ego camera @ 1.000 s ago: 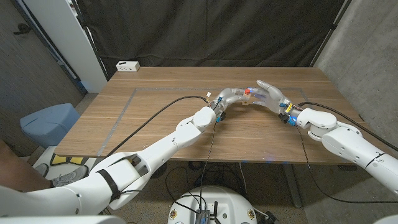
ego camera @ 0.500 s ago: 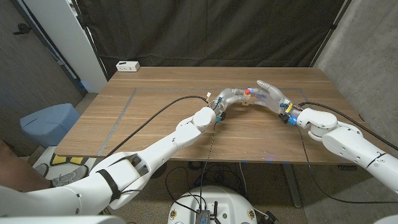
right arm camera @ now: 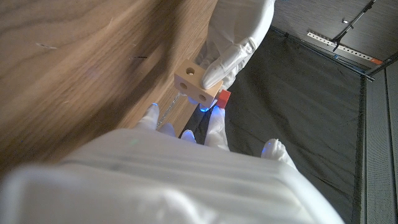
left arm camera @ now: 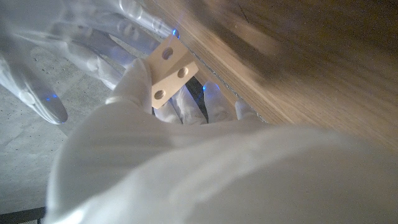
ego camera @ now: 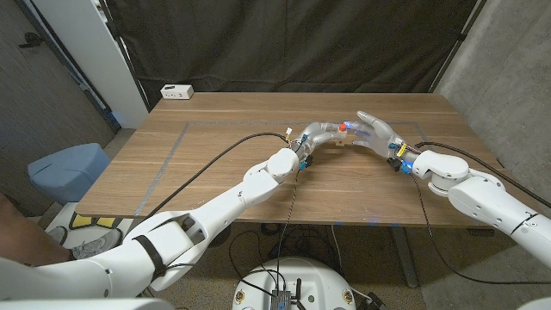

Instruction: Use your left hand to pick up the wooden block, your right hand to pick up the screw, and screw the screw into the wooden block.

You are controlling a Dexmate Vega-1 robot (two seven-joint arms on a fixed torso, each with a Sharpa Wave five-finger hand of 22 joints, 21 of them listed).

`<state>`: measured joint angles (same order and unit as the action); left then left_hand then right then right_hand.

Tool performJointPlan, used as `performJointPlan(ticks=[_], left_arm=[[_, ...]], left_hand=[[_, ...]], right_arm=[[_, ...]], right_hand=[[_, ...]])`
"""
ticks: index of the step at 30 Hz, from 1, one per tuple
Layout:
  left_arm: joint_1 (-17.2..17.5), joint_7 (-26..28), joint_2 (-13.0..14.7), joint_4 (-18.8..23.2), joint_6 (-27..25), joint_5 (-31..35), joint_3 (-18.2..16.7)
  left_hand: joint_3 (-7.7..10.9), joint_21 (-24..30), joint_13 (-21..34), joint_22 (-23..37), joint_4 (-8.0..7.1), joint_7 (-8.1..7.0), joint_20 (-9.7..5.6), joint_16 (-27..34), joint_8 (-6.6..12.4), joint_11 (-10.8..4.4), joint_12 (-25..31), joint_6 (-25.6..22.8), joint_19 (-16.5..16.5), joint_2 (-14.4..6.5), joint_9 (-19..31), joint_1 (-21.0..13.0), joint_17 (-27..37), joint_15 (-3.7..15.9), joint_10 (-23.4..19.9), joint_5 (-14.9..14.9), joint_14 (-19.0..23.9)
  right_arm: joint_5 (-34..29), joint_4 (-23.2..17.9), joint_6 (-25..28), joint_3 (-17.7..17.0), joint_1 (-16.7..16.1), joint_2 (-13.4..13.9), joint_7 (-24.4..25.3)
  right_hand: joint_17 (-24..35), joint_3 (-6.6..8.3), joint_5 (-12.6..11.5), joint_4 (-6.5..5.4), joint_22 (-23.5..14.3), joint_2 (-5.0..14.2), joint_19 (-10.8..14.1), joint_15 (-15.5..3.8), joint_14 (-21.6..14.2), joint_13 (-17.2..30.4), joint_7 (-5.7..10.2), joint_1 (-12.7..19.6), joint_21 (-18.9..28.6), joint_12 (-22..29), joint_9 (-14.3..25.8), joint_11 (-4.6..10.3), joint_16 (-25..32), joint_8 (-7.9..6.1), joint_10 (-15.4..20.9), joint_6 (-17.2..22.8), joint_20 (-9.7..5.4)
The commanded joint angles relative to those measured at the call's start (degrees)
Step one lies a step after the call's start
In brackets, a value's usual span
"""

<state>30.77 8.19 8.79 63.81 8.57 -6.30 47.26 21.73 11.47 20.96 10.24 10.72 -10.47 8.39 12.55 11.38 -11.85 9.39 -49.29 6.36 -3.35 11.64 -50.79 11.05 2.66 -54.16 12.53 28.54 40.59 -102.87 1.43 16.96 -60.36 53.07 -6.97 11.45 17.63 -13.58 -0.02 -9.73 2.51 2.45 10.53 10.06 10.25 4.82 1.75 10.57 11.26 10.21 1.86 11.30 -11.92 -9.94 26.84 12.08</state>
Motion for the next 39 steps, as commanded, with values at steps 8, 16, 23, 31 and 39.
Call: performJointPlan(ticks=[8, 16, 23, 31, 39], left_arm=[[0.5, 0.3, 0.2, 0.8, -0.4, 0.0, -0.1], [0.7, 0.5, 0.4, 1.1, -0.4, 0.1, -0.2], [0.7, 0.5, 0.5, 1.1, -0.2, 0.1, -0.2], [0.7, 0.3, 0.7, 1.3, -0.1, 0.2, -0.2], [0.9, 0.3, 0.8, 1.6, -0.4, 0.2, -0.2]], left_hand=[[2.52, 0.4, 9.9, 0.3, -1.85, 3.36, -0.12, 0.0, 0.39, 0.02, 4.1, -3.9, 0.3, -4.0, 0.0, 2.0, 0.1, 3.63, -0.7, 0.2, 0.4], [2.59, 0.4, 9.9, 0.3, -1.88, 3.28, -0.06, 0.1, 0.38, 0.03, 4.1, -3.9, 0.3, -4.1, 0.0, 2.1, 0.1, 3.68, -0.7, 0.2, 0.4], [2.66, 0.4, 9.9, 0.3, -1.82, 3.35, -0.09, 0.0, 0.37, 0.10, 4.1, -3.9, 0.4, -4.1, 0.0, 2.1, 0.1, 3.64, -0.6, 0.2, 0.4], [2.70, 0.4, 9.9, 0.3, -1.83, 3.44, -0.10, 0.0, 0.40, 0.04, 4.1, -3.9, 0.4, -4.1, 0.0, 2.1, 0.1, 3.67, -0.6, 0.2, 0.4], [2.78, 0.4, 9.9, 0.3, -1.79, 3.37, -0.06, 0.0, 0.35, 0.17, 4.1, -3.8, 0.5, -4.2, 0.0, 2.0, 0.1, 3.58, -0.7, 0.2, 0.4]], right_arm=[[0.5, -1.7, 0.4, -0.9, -1.7, 1.0, 0.7], [0.2, -2.3, 0.6, -0.8, -1.8, 1.3, 0.8], [0.1, -3.0, 0.6, -1.0, -2.4, 1.7, 1.0], [0.1, -4.0, 0.7, -1.4, -3.1, 2.2, 1.3], [0.3, -4.6, 1.0, -1.6, -3.3, 2.7, 1.0]], right_hand=[[0.0, 0.09, -0.3, -0.21, -0.2, 0.68, 0.1, -0.25, 2.7, 0.1, -0.16, 0.0, 0.4, 0.5, 0.2, 0.04, 0.6, -0.23, 0.6, 1.3, -0.05], [-0.1, 0.05, -0.4, -0.26, -0.2, 0.72, 0.2, -0.34, 2.3, 0.1, -0.34, 0.0, 0.5, 0.5, 0.2, 0.16, 0.7, -0.35, 1.2, 2.3, -0.04], [-0.1, 0.03, -0.4, -0.30, -0.2, 0.77, 0.4, -0.23, 2.0, 0.1, -0.60, 0.1, 0.5, 0.6, 0.2, 0.22, 0.7, -0.38, 1.8, 2.9, -0.06], [-0.1, 0.00, -0.5, -0.36, -0.2, 0.81, 0.6, -0.28, 1.5, 0.1, -0.71, 0.2, 0.5, 0.7, 0.2, 0.55, 0.8, -0.46, 2.5, 3.9, -0.05], [-0.2, -0.02, -0.6, -0.39, -0.1, 0.85, 0.7, -0.39, 1.2, 0.1, -1.01, 0.3, 0.6, 0.7, 0.2, 0.67, 0.8, -0.45, 3.0, 4.5, -0.06]])
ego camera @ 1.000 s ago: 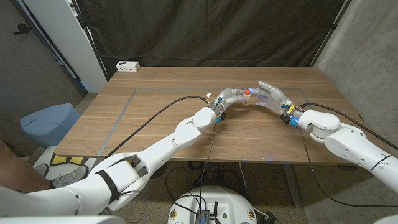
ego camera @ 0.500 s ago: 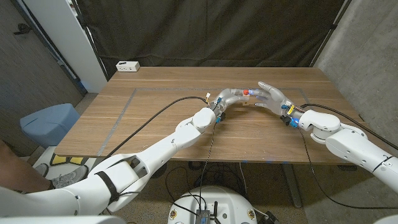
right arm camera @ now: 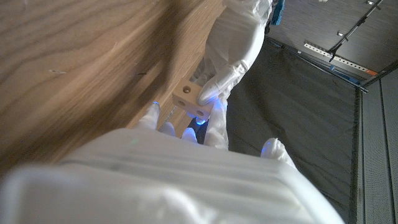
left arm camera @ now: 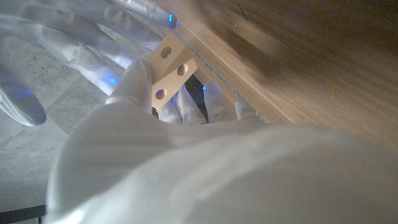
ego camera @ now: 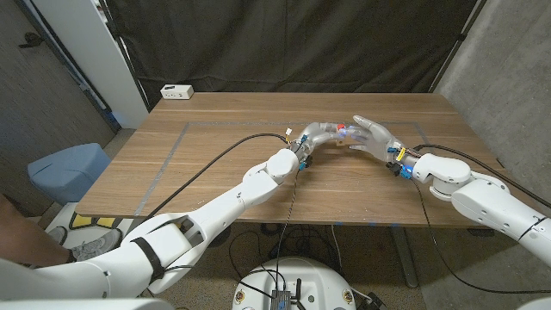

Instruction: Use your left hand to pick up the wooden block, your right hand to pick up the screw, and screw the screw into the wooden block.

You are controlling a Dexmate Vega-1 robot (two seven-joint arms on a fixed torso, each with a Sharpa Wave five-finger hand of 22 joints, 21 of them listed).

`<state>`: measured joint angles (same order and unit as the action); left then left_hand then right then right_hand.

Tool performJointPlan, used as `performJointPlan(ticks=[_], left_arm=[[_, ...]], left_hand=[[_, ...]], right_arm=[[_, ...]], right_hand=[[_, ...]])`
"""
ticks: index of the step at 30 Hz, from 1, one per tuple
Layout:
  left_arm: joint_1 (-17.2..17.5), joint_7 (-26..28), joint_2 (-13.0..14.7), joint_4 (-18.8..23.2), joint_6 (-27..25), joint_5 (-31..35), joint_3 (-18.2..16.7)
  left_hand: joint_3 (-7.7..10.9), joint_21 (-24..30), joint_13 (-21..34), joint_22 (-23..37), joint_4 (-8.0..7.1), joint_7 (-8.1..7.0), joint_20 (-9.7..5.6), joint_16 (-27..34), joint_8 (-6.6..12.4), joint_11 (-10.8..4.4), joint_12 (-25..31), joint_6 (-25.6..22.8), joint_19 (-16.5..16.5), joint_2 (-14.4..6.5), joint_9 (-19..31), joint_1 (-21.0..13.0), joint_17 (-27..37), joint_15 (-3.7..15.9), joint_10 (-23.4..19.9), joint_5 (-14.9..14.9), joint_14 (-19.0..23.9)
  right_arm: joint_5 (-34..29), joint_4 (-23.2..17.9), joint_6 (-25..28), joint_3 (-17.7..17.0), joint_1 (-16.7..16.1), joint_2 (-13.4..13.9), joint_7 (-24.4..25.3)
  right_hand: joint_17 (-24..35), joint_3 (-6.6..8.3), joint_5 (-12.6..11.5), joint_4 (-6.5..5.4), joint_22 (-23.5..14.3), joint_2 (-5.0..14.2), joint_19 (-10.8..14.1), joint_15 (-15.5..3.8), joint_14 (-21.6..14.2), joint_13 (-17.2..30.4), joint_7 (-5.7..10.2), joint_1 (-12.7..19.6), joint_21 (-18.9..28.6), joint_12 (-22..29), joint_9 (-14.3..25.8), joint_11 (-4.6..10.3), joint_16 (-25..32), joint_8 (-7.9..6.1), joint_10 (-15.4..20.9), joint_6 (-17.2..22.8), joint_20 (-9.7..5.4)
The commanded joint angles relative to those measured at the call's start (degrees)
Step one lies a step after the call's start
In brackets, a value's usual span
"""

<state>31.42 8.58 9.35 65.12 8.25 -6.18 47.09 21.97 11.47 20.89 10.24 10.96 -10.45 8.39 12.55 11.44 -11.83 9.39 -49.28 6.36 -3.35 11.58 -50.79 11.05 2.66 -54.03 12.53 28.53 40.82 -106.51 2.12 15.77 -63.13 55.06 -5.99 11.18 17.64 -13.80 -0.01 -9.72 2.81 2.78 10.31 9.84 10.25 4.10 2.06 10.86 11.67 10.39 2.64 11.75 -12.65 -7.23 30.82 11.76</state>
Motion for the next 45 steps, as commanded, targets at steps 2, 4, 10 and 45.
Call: performJointPlan(ticks=[2, 4, 10, 45], left_arm=[[0.2, -0.1, 0.2, 0.4, -0.1, 0.1, 0.0], [0.2, 0.0, 0.2, 0.4, -0.1, 0.1, 0.0], [0.0, -0.1, 0.2, 0.2, 0.0, 0.2, 0.0], [-0.2, -0.3, 0.0, -0.3, 0.0, 0.1, 0.1]], left_hand=[[2.55, 0.4, 10.0, 0.3, -2.05, 3.40, 0.00, 0.0, 0.29, 0.16, 4.1, -3.8, 0.5, -4.2, 0.1, 2.0, 0.2, 3.62, -0.8, 0.2, 0.4], [2.55, 0.4, 10.0, 0.3, -1.99, 3.41, -0.08, 0.1, 0.31, 0.11, 4.1, -3.9, 0.5, -4.2, 0.1, 2.0, 0.1, 3.68, -0.8, 0.2, 0.4], [2.52, 0.4, 10.0, 0.3, -1.97, 3.33, -0.08, 0.1, 0.38, -0.05, 4.1, -4.1, 0.5, -4.1, 0.1, 2.0, 0.1, 3.68, -0.8, 0.2, 0.5], [2.46, 0.4, 10.0, 0.3, -1.97, 3.40, -0.08, 0.1, 0.33, -0.05, 4.1, -3.9, 0.5, -4.0, 0.1, 2.1, 0.1, 3.60, -0.8, 0.1, 0.4]], right_arm=[[0.2, -0.8, 0.2, -0.4, -0.5, 0.7, -0.3], [0.3, -0.6, -0.2, -0.5, -0.5, 0.6, -0.6], [0.3, -0.8, -0.2, -1.0, -0.8, 0.8, 0.1], [-0.7, 0.1, -0.3, -2.3, -1.0, -0.3, 2.9]], right_hand=[[0.1, -0.02, -0.4, -0.40, -0.2, 0.56, 0.4, -0.12, 1.4, 0.1, -0.41, 0.0, 0.3, 0.3, 0.0, -0.01, 0.4, 0.27, 0.4, 0.7, 0.27], [0.1, -0.02, -0.4, -0.40, -0.2, 0.57, 0.4, -0.15, 1.4, 0.1, -0.41, 0.0, 0.3, 0.2, 0.0, -0.04, 0.4, 0.28, 0.4, 0.7, 0.28], [0.1, -0.03, -0.4, -0.41, -0.1, 0.59, 0.5, -0.16, 1.3, 0.1, -0.51, 0.0, 0.3, 0.2, 0.0, -0.16, 0.4, 0.37, 0.6, 0.9, 0.28], [-0.1, -0.22, -0.7, 0.11, -0.1, 0.24, 5.2, 0.68, -0.3, 0.2, 0.90, 0.9, 0.9, -0.9, 0.1, -2.88, 0.2, 2.72, -0.1, -3.9, 0.33]])
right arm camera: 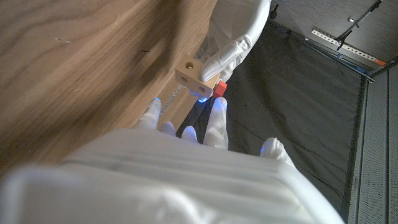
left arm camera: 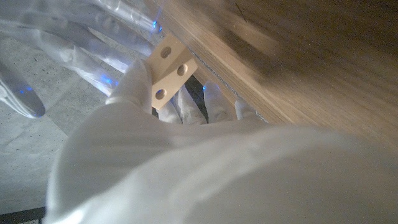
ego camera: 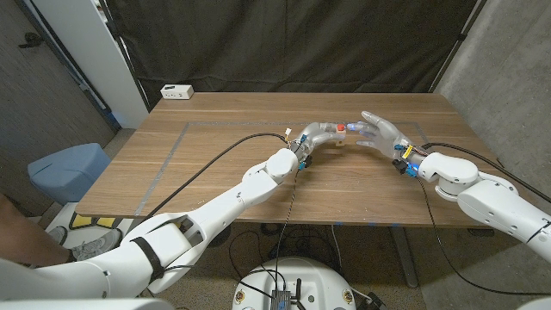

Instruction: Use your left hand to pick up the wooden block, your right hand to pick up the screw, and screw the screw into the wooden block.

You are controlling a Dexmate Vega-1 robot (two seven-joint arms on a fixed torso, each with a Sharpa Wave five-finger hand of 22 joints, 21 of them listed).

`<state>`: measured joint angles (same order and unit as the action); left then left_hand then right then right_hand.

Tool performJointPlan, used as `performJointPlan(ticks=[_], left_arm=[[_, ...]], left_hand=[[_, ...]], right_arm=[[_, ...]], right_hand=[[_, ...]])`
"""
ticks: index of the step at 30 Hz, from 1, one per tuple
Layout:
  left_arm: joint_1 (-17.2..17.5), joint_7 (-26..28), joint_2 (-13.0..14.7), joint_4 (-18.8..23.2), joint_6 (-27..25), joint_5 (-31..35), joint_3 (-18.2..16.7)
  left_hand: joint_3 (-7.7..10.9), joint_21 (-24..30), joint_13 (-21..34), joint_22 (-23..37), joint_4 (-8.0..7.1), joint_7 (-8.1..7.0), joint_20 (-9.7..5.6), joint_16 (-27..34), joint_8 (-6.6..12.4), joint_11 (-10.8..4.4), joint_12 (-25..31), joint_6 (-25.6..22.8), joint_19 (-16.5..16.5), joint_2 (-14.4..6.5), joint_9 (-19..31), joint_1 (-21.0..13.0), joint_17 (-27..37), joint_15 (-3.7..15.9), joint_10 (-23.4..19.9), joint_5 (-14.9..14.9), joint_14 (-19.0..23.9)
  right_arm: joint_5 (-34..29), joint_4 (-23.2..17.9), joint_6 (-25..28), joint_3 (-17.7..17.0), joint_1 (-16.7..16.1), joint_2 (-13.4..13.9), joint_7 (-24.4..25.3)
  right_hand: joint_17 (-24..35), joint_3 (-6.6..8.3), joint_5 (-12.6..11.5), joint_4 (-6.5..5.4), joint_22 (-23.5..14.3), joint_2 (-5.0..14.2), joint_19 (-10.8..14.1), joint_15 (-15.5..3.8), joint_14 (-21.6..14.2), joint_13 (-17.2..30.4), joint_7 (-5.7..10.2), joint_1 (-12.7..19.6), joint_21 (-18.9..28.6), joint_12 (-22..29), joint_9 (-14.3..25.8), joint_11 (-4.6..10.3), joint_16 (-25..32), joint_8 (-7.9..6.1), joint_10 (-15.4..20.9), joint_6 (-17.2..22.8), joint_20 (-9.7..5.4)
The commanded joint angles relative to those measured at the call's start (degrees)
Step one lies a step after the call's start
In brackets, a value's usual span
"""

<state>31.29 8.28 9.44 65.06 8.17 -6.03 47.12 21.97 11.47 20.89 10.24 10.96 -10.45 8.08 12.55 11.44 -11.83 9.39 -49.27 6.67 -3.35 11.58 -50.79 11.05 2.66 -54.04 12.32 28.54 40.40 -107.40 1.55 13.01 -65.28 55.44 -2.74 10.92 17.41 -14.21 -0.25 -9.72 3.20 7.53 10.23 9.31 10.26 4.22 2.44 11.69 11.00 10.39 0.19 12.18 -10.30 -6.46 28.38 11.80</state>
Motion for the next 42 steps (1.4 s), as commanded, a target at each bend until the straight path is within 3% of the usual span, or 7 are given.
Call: performJointPlan(ticks=[1, 12, 23, 42], left_arm=[[-0.1, 0.0, -0.1, -0.3, 0.1, -0.1, 0.1], [-0.4, -0.1, -0.3, -0.7, 0.2, 0.0, 0.1], [-0.7, -0.3, -0.4, -1.0, 0.4, 0.1, 0.2], [-0.1, 0.3, -0.1, 0.2, -0.3, 0.2, 0.1]], left_hand=[[2.47, 0.4, 10.0, 0.3, -1.99, 3.45, 0.23, 0.1, 0.34, 0.05, 4.1, -4.0, 0.2, -4.1, 0.1, 2.1, 0.2, 3.60, -0.8, 0.3, 0.4], [2.45, 0.4, 10.0, 0.3, -1.91, 3.36, 0.24, 0.1, 0.32, 0.00, 4.1, -3.9, 0.1, -4.1, 0.1, 2.0, 0.1, 3.63, -0.8, 0.3, 0.3], [2.46, 0.4, 10.0, 0.3, -1.97, 3.43, 0.23, 0.1, 0.29, -0.08, 4.1, -3.9, 0.1, -4.1, 0.1, 2.0, 0.1, 3.57, -0.8, 0.3, 0.3], [2.42, 0.4, 10.0, 0.3, -1.94, 3.39, 0.25, 0.2, 0.34, -0.01, 4.1, -3.9, 0.2, -4.1, 0.1, 2.0, 0.2, 3.64, -0.8, 0.3, 0.4]], right_arm=[[-0.3, 1.1, 0.3, 0.6, 1.3, -0.7, -0.5], [-0.1, 2.5, 1.0, 1.7, 3.3, -1.0, -2.3], [0.0, 4.0, 1.9, 3.5, 5.9, -1.3, -4.9], [0.3, 4.9, 1.8, 4.3, 6.8, -1.2, -6.4]], right_hand=[[0.2, 0.00, -0.3, 0.36, -0.1, -0.15, 0.5, 0.76, 0.2, 0.2, 1.12, 0.6, 0.1, -0.3, 0.1, -0.46, -0.3, 0.46, -1.1, -1.9, 0.30], [0.3, -0.30, -0.4, 0.38, -0.1, -0.37, -0.4, 1.18, 2.1, 0.2, 3.52, 0.5, -0.8, -0.9, 0.1, -0.80, -1.1, 0.69, -4.4, -7.4, 0.48], [0.5, -0.85, -0.5, -0.16, -0.1, -0.49, -2.5, 1.41, 4.2, 0.2, 3.17, -0.3, -1.4, -0.9, 0.1, -1.70, -1.4, 0.63, -7.0, -11.0, 0.51], [0.6, -1.14, -0.6, -0.52, -0.1, -0.49, -3.5, 1.40, 4.7, 0.3, 3.15, -0.7, -1.5, -0.7, 0.1, -1.36, -1.3, 0.09, -7.6, -11.0, 0.49]])
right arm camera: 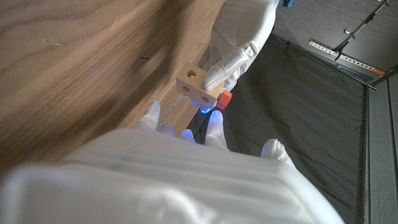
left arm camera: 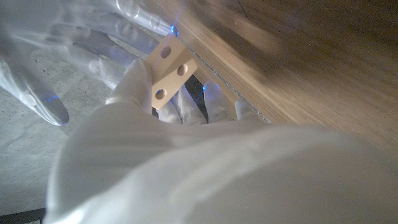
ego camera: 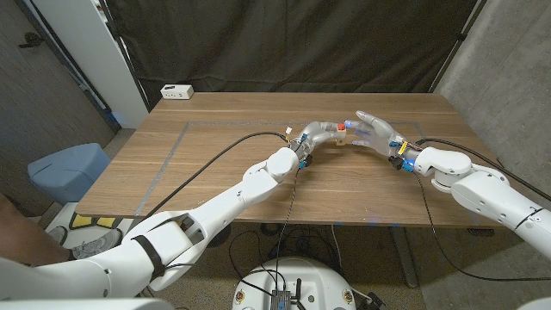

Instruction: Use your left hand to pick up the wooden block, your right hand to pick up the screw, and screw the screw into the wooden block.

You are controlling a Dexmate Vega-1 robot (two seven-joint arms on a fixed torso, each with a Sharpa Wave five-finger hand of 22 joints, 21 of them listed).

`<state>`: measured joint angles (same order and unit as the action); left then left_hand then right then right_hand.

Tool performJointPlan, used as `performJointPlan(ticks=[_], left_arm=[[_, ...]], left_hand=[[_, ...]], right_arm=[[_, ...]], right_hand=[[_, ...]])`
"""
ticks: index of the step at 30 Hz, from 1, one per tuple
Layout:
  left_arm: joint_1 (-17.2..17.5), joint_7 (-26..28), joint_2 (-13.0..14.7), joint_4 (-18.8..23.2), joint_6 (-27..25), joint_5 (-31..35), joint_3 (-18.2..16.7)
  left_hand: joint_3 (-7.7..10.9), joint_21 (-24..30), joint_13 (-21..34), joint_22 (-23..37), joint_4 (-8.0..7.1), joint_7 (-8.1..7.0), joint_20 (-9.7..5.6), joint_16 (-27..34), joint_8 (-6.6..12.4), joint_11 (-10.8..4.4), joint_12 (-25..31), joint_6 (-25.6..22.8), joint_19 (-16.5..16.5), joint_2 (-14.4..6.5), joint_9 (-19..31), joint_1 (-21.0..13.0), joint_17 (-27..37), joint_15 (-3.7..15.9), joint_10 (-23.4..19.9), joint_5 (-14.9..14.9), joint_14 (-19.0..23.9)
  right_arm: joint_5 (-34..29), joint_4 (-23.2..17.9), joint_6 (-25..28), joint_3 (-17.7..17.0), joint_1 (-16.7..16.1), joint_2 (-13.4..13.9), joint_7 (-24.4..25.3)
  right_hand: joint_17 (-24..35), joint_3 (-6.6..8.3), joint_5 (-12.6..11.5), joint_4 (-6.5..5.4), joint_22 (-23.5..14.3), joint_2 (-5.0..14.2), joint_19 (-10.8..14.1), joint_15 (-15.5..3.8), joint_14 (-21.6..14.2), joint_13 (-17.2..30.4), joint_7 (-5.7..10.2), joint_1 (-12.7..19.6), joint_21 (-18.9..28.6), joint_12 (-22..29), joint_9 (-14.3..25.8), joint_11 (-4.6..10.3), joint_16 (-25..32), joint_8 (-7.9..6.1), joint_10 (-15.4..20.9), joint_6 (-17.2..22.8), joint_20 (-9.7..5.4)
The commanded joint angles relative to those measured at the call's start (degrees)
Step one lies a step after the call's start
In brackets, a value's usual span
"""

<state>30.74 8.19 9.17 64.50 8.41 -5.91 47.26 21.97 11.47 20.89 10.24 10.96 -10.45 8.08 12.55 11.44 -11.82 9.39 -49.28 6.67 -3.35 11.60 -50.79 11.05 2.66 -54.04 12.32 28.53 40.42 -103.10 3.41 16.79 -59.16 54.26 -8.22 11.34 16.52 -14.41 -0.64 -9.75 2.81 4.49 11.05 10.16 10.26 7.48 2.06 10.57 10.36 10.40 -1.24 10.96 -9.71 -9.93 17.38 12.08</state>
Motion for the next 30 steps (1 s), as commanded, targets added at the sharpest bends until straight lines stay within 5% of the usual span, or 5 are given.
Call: performJointPlan(ticks=[1, 30], left_arm=[[0.5, 0.4, 0.2, 0.8, -0.6, 0.1, 0.0], [1.3, 0.8, 0.4, 2.1, -1.3, 0.2, 0.1]], left_hand=[[2.42, 0.4, 10.0, 0.3, -1.93, 3.40, 0.21, 0.2, 0.35, 0.04, 4.1, -4.0, 0.2, -4.0, 0.1, 2.0, 0.1, 3.66, -0.8, 0.3, 0.4], [2.45, 0.4, 10.0, 0.3, -1.99, 3.44, 0.25, 0.2, 0.33, 0.11, 4.1, -3.9, 0.1, -4.1, 0.1, 2.0, 0.1, 3.57, -0.7, 0.3, 0.4]], right_arm=[[0.3, 0.5, 0.1, 0.5, 0.7, 0.0, -0.9], [1.0, -0.8, -0.6, -0.7, -1.6, 1.0, -0.1]], right_hand=[[0.2, -0.27, -0.4, -0.13, -0.1, -0.11, -0.5, 0.59, 3.9, 0.3, -0.18, -0.3, -0.3, 0.0, 0.1, 0.09, -0.1, -0.53, -4.1, 0.0, 0.21], [0.1, -0.49, -0.7, -0.53, -0.2, 0.21, -1.1, 0.16, 3.4, 0.2, -0.80, -0.2, 0.0, 0.7, 0.1, 0.86, 0.4, -1.75, -2.7, 3.2, 0.12]])
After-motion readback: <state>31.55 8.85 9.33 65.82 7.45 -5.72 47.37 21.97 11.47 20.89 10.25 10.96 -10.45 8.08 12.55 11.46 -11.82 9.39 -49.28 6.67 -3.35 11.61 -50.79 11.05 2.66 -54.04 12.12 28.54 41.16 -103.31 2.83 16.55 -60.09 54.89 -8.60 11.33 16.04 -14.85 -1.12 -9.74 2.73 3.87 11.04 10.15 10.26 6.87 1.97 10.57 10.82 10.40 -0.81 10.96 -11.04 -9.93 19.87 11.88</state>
